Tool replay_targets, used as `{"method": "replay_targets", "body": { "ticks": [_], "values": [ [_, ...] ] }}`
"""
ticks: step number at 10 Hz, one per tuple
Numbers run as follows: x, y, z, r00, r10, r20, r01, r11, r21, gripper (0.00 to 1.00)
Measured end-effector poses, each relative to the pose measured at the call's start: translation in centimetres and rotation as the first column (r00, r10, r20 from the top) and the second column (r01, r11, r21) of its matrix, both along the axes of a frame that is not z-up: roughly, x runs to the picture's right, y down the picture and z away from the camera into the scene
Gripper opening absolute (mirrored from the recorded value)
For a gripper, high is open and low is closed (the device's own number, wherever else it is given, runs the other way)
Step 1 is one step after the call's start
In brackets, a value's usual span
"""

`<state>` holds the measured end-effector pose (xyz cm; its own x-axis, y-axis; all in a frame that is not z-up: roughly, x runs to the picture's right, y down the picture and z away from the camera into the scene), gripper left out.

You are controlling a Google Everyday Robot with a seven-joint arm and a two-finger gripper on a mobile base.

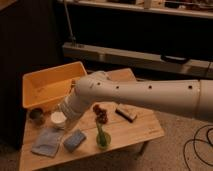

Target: Wipe tray with sponge

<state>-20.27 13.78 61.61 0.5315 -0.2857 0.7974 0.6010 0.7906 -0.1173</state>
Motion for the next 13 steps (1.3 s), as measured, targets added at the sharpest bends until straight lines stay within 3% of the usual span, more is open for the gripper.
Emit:
{"method": "replay_targets", "body": {
  "ticks": [3,5,8,13],
  "values": [
    [-2.6,4.6,4.0,0.997,-0.07,0.018,0.07,0.9974,-0.019,0.65],
    [-2.9,6.4,6.1,0.993,-0.115,0.011,0.115,0.9927,-0.036,0.65],
    [-1.5,6.7,8.6,0.985,-0.171,-0.033,0.17,0.9843,-0.049,0.65],
    [0.0,9.3,10.8,0.981,-0.194,-0.031,0.191,0.9787,-0.076,0.65]
  ]
}}
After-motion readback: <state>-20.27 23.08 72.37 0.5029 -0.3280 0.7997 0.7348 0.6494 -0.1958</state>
